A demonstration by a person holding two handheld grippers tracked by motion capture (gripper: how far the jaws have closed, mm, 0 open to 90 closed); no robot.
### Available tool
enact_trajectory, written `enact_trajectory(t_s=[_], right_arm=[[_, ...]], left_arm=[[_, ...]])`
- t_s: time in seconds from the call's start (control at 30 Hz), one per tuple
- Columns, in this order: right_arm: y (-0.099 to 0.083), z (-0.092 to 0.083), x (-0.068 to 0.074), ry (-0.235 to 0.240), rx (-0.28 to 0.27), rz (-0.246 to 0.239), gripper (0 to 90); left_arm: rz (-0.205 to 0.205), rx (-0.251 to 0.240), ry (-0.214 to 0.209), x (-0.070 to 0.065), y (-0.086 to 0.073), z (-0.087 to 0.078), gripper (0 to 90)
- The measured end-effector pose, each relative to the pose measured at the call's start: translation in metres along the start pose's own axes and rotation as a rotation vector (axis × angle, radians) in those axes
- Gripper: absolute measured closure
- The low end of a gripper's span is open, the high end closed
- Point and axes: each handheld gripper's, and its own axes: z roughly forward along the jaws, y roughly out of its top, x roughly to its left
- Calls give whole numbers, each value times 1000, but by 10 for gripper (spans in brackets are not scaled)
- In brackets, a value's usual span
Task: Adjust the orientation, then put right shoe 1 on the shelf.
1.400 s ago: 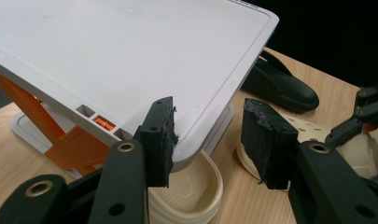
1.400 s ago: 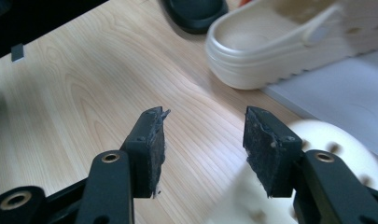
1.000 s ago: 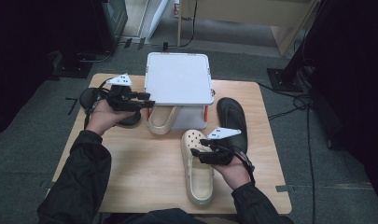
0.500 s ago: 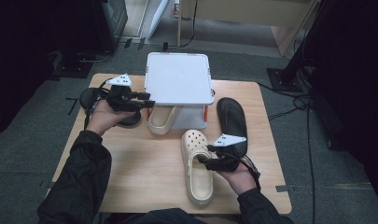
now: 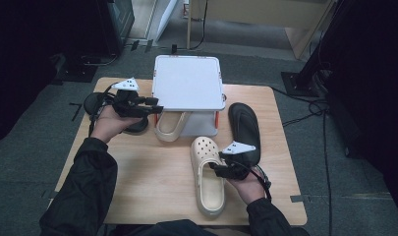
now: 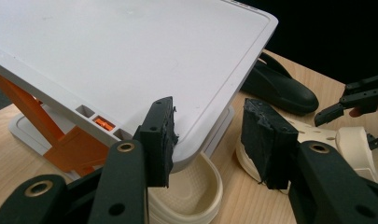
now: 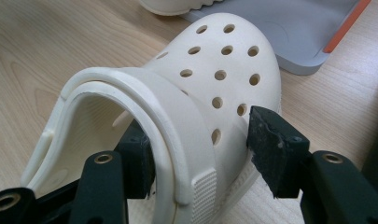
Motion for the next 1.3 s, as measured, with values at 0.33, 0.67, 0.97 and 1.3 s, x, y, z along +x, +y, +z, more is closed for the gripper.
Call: enact_trajectory(t_s=[0.33, 0.67, 0.97, 1.3], right_arm=[[6, -7, 0, -40, -23, -11, 631], [11, -14, -7, -84, -67, 38, 742], [23, -18, -5, -103, -107, 16, 752], [41, -3, -8, -147, -116, -10, 752]], left_arm=[[-1, -2, -1, 0, 0, 0, 544], [-9, -11, -6, 1, -1, 1, 543], [-15, -17, -9, 1, -1, 1, 543], [-12, -16, -7, 1, -2, 1, 545]])
